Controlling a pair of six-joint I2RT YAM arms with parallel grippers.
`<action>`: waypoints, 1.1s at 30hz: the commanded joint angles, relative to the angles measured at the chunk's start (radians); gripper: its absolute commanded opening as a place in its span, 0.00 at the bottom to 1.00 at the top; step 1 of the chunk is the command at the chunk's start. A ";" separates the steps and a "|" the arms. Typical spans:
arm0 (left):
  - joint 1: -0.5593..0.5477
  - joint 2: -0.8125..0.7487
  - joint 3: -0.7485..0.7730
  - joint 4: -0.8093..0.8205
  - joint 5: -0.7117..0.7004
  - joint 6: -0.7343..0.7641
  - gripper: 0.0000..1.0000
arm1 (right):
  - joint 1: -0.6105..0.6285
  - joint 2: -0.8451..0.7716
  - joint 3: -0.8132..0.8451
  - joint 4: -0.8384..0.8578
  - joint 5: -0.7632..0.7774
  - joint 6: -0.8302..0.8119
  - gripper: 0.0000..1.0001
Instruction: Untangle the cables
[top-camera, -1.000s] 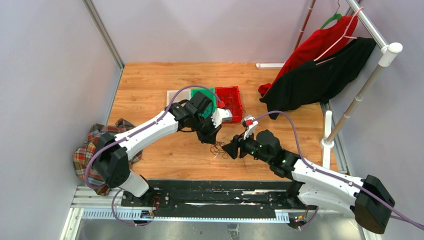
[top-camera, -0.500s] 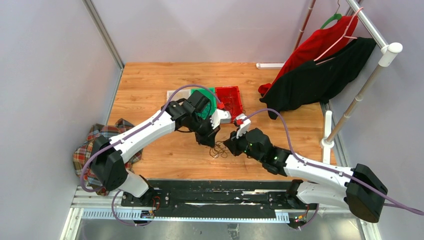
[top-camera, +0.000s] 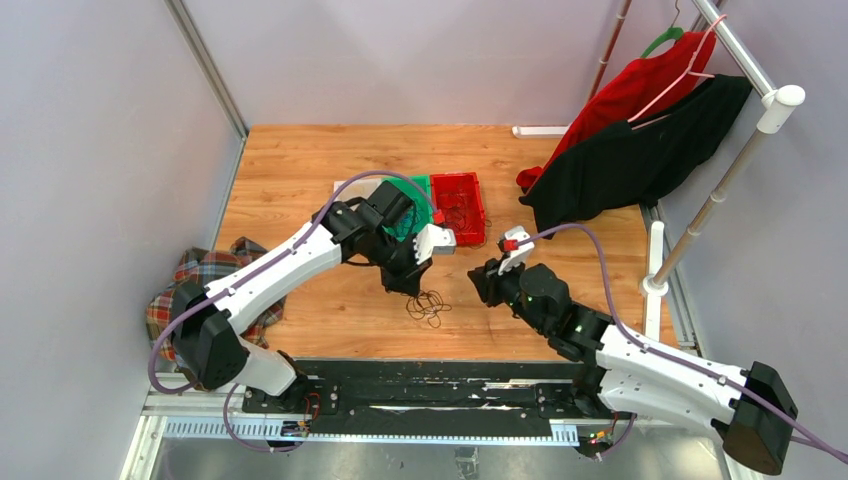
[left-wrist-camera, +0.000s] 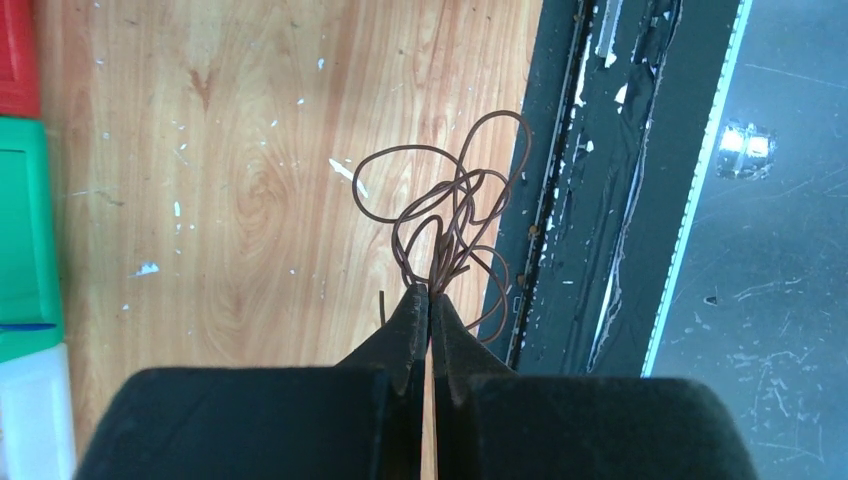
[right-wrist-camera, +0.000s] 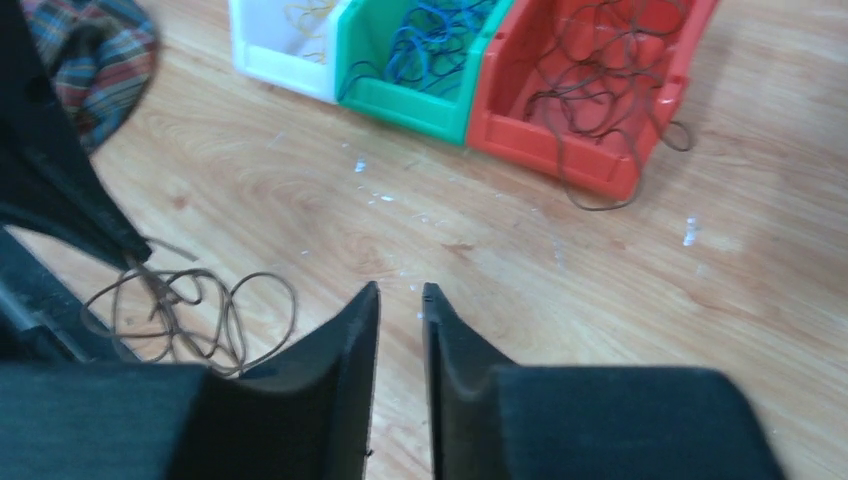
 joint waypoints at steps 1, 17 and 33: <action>-0.003 -0.003 0.062 -0.014 -0.009 -0.003 0.01 | 0.033 -0.001 0.016 0.011 -0.160 -0.032 0.33; -0.003 -0.018 0.084 -0.014 0.023 -0.052 0.01 | 0.173 0.184 0.144 0.035 -0.059 -0.132 0.44; -0.003 -0.038 0.089 -0.045 0.106 -0.030 0.01 | 0.217 0.263 0.155 0.120 0.078 -0.153 0.37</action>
